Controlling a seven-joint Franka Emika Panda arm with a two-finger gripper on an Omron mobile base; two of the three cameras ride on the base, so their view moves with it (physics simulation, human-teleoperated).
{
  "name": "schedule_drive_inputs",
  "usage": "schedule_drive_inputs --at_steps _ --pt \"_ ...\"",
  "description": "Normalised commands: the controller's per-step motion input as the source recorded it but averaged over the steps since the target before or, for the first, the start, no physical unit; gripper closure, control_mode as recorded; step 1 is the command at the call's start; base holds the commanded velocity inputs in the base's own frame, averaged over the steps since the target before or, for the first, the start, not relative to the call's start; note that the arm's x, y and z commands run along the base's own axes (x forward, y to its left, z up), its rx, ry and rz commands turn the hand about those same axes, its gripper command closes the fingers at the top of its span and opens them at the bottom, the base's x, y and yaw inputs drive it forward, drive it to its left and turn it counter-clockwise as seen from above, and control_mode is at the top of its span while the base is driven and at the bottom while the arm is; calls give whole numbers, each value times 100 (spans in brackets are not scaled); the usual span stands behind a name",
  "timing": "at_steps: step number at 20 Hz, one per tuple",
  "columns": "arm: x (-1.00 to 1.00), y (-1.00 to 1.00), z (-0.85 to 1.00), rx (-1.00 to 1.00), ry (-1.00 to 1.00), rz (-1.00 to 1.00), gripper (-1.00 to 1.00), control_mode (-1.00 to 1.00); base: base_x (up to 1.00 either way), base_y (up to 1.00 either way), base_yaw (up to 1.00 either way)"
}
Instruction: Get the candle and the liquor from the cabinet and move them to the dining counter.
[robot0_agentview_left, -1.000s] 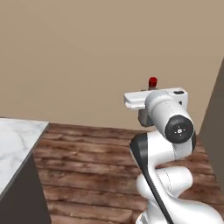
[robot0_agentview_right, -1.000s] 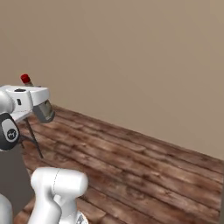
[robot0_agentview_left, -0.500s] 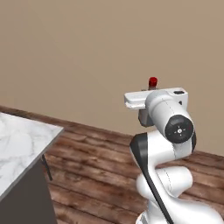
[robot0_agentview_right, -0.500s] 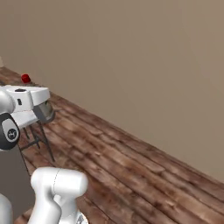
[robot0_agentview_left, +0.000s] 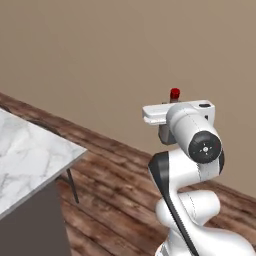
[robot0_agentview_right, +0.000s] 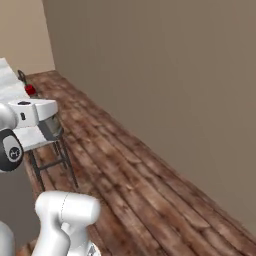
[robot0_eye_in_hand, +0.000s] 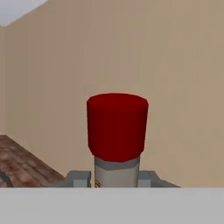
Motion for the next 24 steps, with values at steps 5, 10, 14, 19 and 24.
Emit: schedule_drive_inputs --at_steps 5,10,14,19,24 --pt "0 0 0 0 0 0 100 100 39 -37 50" --pt "0 0 0 0 0 0 100 100 38 -33 52" --pt "0 0 0 0 0 0 100 100 43 -29 54" --pt "0 0 0 0 0 0 100 100 49 -37 53" --pt "0 0 0 0 0 0 100 100 59 -42 51"
